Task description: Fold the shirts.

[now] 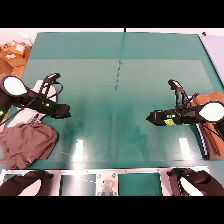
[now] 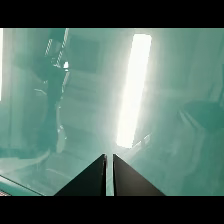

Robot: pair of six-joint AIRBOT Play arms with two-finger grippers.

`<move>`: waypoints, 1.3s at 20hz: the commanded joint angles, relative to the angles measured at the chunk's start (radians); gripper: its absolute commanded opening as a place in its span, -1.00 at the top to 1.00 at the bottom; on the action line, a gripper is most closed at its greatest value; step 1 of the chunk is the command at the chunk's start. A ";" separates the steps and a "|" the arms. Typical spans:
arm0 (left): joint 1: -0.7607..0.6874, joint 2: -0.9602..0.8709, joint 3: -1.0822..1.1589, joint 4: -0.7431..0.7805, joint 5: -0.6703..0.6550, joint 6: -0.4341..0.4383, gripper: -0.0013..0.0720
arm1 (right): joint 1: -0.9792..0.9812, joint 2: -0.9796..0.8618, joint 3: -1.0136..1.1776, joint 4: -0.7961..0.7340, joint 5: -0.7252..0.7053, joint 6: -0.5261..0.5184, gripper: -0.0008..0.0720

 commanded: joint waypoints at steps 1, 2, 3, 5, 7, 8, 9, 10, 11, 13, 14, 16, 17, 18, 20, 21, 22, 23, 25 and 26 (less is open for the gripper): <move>0.000 0.001 0.000 0.000 0.000 0.000 0.91 | 0.000 0.001 0.000 0.000 0.000 0.000 0.79; 0.000 0.001 0.000 0.000 0.000 0.000 0.91 | 0.000 0.001 0.000 0.000 0.000 0.000 0.79; 0.000 0.001 0.000 0.000 0.000 0.000 0.92 | 0.000 0.001 0.000 0.000 0.000 0.000 0.79; 0.000 0.001 0.000 0.000 0.000 0.000 0.91 | 0.000 0.001 0.000 0.000 0.000 0.000 0.79; 0.000 0.001 0.000 0.000 0.000 0.000 0.91 | 0.000 0.001 0.000 0.000 0.000 0.000 0.79; 0.000 0.001 0.000 0.000 0.000 0.000 0.91 | 0.000 0.001 0.000 0.000 0.000 0.000 0.79; 0.000 0.001 0.000 0.000 0.000 0.000 0.91 | 0.000 0.001 0.000 0.000 0.000 0.000 0.79; 0.000 0.001 0.000 -0.008 0.016 -0.001 0.91 | 0.000 0.001 0.000 0.000 0.000 0.000 0.79; 0.000 0.001 0.000 -0.036 0.037 -0.002 0.91 | 0.000 0.001 0.000 0.000 0.000 0.000 0.79; 0.000 0.001 0.000 -0.103 0.061 -0.008 0.91 | 0.000 0.000 0.000 0.000 -0.005 0.000 0.79; 0.000 0.001 0.000 -0.132 0.073 -0.008 0.91 | 0.000 0.000 0.000 0.000 -0.020 0.000 0.79; 0.000 0.001 0.000 -0.172 0.122 -0.008 0.91 | 0.000 0.000 0.000 0.000 -0.027 0.000 0.79; 0.000 0.001 0.000 -0.176 0.134 -0.008 0.91 | 0.001 0.000 0.000 0.000 -0.027 0.000 0.79; 0.000 0.001 0.000 -0.180 0.148 -0.008 0.91 | 0.001 0.000 0.000 0.003 -0.027 0.000 0.79; 0.000 0.000 0.000 -0.177 0.193 -0.027 0.83 | 0.002 0.000 -0.002 0.005 -0.042 0.000 0.79; 0.001 0.001 0.000 -0.161 0.219 -0.026 -0.46 | 0.001 0.000 -0.002 0.021 -0.049 0.000 0.79; 0.001 0.001 0.000 -0.099 0.283 -0.035 -0.98 | 0.001 0.000 -0.002 0.023 -0.049 0.000 0.79; 0.001 0.001 0.000 -0.014 0.355 -0.038 -1.00 | 0.001 -0.001 -0.003 0.022 -0.060 0.000 0.79; 0.001 0.000 0.000 0.259 0.500 -0.115 -1.00 | 0.000 -0.002 -0.002 0.022 -0.103 0.000 0.79; 0.001 0.000 0.000 0.420 0.547 -0.174 -1.00 | 0.000 -0.002 -0.002 0.022 -0.124 0.000 0.78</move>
